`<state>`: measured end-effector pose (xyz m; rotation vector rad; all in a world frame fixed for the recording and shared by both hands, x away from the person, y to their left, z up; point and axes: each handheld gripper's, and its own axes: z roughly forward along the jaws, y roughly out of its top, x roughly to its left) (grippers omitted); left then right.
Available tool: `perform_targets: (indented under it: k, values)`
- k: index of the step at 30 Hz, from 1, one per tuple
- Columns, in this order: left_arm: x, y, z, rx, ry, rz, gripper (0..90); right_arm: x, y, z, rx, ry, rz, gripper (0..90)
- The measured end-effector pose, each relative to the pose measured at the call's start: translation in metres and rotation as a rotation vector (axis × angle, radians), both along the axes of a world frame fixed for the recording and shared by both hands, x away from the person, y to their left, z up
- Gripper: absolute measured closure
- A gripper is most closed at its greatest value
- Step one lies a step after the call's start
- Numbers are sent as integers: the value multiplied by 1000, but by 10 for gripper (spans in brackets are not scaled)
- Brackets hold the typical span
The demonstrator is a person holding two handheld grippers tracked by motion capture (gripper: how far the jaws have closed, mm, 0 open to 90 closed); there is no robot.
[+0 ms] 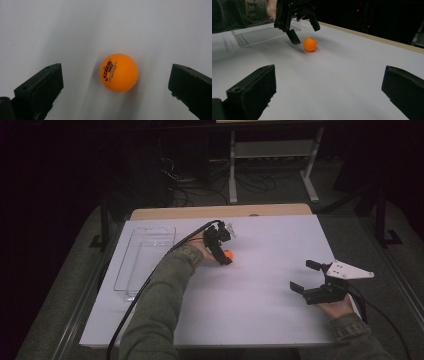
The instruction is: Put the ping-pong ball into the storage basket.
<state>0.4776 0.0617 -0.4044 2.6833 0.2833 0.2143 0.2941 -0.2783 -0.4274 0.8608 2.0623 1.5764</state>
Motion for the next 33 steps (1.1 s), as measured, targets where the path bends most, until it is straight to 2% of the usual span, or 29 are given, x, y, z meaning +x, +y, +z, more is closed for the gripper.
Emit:
perform_targets:
  k: [4, 12, 20, 25, 33]
  values:
    - [-1, -1, -5, 29, 10, -6, 0, 0, 0, 0, 1, 1, 2, 0]
    - [-1, -4, -5, 43, 19, -17, 6, 0, 0, 0, 2, 4, 4, 0]
    - [-1, -4, -5, 51, 17, -42, 148, 1, 0, 0, 4, 6, 7, 0]
    - [0, -5, -7, 64, 10, -51, 189, 0, 0, 0, 4, 5, 7, 0]
    - [2, -6, -11, 71, 14, -43, 206, 0, 0, 0, 6, 4, 7, 0]
